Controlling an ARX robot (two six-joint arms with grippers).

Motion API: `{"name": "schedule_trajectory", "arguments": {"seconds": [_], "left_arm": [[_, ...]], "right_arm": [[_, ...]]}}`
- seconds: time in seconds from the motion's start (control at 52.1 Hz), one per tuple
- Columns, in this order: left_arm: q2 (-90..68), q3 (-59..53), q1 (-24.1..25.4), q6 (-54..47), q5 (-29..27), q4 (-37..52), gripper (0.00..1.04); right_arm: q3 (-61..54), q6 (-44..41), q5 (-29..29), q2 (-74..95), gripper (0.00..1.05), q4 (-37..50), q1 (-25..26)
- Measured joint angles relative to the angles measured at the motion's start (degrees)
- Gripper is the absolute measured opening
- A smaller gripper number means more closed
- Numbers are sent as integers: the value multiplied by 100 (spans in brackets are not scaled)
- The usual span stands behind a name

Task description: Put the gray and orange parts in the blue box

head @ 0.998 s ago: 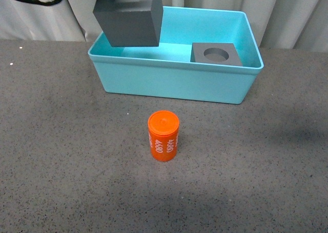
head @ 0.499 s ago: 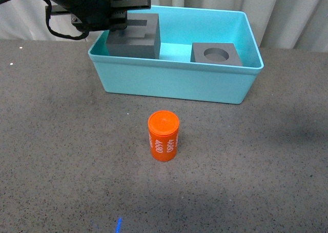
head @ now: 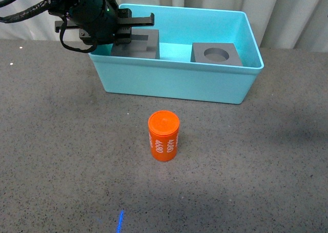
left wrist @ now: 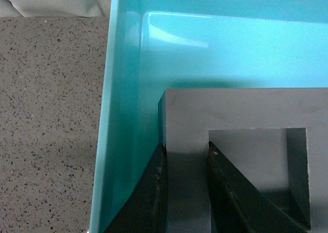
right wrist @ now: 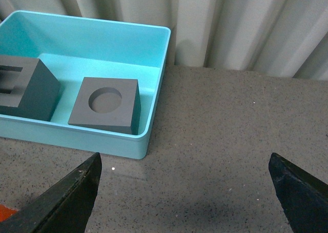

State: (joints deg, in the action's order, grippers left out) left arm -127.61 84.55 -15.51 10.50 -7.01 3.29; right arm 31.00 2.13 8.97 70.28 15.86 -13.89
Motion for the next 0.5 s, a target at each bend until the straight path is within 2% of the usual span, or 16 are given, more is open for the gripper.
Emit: {"name": "schedule_trajectory", "arguments": {"seconds": [0.077, 0.346, 0.499], "left_arm": [[-9, 0, -4, -2, -22, 0, 19], [7, 2, -9, 55, -37, 28, 56], [278, -190, -2, 181, 42, 240, 85]], "right_arm": [[0, 2, 0, 0, 95, 0, 0], [0, 0, 0, 0, 95, 0, 0], [0, 0, 0, 0, 95, 0, 0]]}}
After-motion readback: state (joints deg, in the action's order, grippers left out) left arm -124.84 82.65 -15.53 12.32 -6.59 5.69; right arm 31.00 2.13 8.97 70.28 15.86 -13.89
